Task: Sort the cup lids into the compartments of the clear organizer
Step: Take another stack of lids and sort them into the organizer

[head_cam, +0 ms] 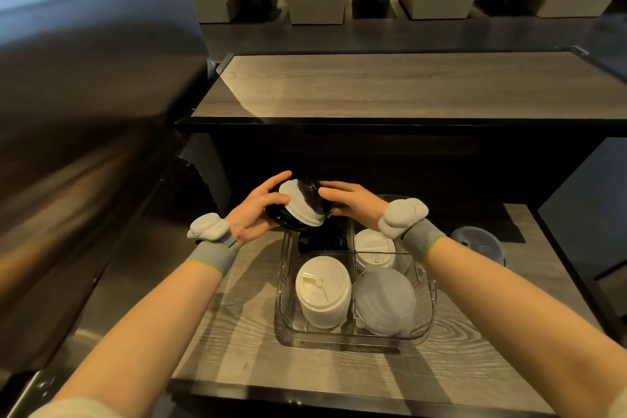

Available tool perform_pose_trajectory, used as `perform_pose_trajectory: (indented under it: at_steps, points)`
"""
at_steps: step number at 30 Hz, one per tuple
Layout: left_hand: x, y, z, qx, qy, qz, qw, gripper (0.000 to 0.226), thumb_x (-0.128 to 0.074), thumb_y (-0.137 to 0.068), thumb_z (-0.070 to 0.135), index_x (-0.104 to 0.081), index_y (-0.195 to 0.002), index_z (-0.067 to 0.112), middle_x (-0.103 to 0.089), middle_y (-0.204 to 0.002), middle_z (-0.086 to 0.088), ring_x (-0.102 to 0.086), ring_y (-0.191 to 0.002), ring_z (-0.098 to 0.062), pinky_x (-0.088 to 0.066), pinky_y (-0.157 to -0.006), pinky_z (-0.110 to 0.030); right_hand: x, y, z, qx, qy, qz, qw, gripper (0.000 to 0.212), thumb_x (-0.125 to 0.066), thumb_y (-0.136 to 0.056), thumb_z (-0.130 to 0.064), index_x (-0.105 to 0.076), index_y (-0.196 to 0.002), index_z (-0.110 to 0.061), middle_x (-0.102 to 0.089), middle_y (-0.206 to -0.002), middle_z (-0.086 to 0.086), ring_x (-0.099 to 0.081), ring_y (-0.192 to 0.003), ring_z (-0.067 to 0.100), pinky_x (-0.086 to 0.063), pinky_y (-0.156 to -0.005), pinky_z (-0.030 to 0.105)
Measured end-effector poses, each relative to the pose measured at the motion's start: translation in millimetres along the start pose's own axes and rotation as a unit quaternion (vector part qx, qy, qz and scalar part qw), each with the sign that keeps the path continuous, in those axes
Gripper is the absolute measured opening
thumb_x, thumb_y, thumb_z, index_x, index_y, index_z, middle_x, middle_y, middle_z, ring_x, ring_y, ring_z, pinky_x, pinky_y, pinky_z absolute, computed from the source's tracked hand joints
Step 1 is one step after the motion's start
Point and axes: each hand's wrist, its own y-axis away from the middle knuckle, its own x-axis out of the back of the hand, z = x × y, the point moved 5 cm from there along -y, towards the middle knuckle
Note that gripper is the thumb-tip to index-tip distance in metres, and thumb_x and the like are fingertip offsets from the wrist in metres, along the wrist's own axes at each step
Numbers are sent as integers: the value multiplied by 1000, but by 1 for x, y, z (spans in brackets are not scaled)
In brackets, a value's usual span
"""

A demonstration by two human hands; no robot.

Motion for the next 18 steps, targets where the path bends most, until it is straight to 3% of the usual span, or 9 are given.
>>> perform_pose_trajectory:
  at_steps: [4,8,11,15,18]
  points:
    - [18,-4,4,-10,41,72,996,54,-39,-84,-11,-51,-128,17,-59,-110,-9,-57,-99,-23,-48,-87,-34,11,1,-1,8,26,47,999,46,-46,-94,-23,-39,-139,-15,-42,-142,12,-45,-120,22,-45,-84,21]
    - [35,-1,8,-24,69,119,990,56,-38,-83,-12,-49,-132,13,-61,-101,-8,-59,-92,-22,-55,-72,-27,20,0,11,-3,154,55,987,55,-54,-91,-21,-34,-141,-17,-39,-145,10,-37,-134,25,-32,-102,29]
    - [46,-1,10,-31,101,143,984,55,-37,-83,-12,-49,-131,12,-61,-101,-10,-60,-91,-24,-58,-65,-27,18,-5,21,-17,252,46,967,63,-64,-84,-27,-36,-140,-22,-40,-143,9,-39,-133,26,-35,-107,34]
    - [54,-1,12,-39,115,164,979,54,-37,-84,-12,-49,-130,13,-60,-102,-9,-59,-92,-24,-52,-79,-35,-1,-10,25,4,403,16,915,72,-69,-79,-33,-34,-142,-21,-41,-141,7,-34,-133,23,-33,-107,34]
    - [51,-3,13,-33,103,145,983,54,-37,-83,-11,-50,-129,14,-59,-108,-12,-58,-95,-25,-51,-79,-34,-12,-15,35,-5,498,-27,867,70,-67,-80,-38,-37,-141,-22,-31,-151,5,-23,-140,26,-26,-112,38]
